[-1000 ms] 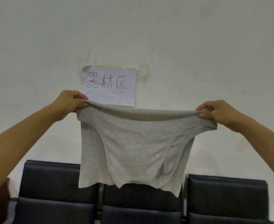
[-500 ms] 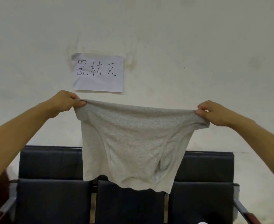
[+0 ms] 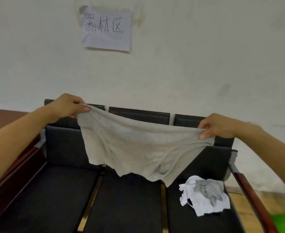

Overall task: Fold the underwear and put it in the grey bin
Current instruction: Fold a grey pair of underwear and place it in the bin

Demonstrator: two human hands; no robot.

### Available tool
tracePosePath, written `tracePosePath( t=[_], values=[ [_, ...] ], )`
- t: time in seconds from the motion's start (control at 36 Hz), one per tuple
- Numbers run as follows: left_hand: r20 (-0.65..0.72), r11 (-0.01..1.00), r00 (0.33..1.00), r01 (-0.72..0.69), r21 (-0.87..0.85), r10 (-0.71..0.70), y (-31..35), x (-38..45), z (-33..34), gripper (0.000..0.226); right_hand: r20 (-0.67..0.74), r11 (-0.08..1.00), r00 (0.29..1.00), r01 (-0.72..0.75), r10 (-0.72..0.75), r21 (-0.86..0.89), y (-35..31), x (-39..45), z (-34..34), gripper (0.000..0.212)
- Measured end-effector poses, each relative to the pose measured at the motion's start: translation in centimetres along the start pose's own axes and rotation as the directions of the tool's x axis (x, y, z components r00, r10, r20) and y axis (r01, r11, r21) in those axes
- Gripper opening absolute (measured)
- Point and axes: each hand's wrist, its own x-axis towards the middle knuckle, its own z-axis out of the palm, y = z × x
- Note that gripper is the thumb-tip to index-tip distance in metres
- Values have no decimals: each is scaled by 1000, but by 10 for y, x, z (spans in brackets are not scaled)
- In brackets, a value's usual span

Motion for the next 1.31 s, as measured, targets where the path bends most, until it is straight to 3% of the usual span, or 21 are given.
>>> tracePosePath(
  t=[0.08,0.33,0.42,0.53,0.61,0.75,0.86,1.0,1.14,1.31],
  values=[
    [39,999,998,48,-1,-48,-22,-22,27,6,101,998,995,19,-14,-58,8,-2,36,20],
    [155,953,943,278,117,-294,-132,-33,115,10,251,996,967,-62,42,71,42,49,159,14],
    [193,935,919,315,165,-344,-184,-3,159,6,296,989,953,-105,72,99,64,98,215,8],
    [258,921,894,311,235,-368,-272,55,231,4,302,986,950,-116,76,117,103,186,308,24],
    [285,907,875,314,281,-392,-348,109,296,14,303,977,944,-174,129,125,135,259,388,18],
    [304,881,849,325,345,-432,-473,205,407,8,304,957,919,-282,249,70,191,383,515,15],
    [258,869,863,326,373,-434,-513,246,447,12,219,924,901,-383,374,-1,213,424,553,25],
    [205,883,899,297,364,-387,-545,283,485,16,165,905,892,-426,421,-8,230,461,587,27],
    [219,899,919,230,372,-326,-549,275,480,18,171,908,894,-419,414,-8,227,448,594,20],
    [210,910,938,182,373,-274,-540,230,455,16,89,950,950,-305,299,61,209,392,601,9]
  ],
)
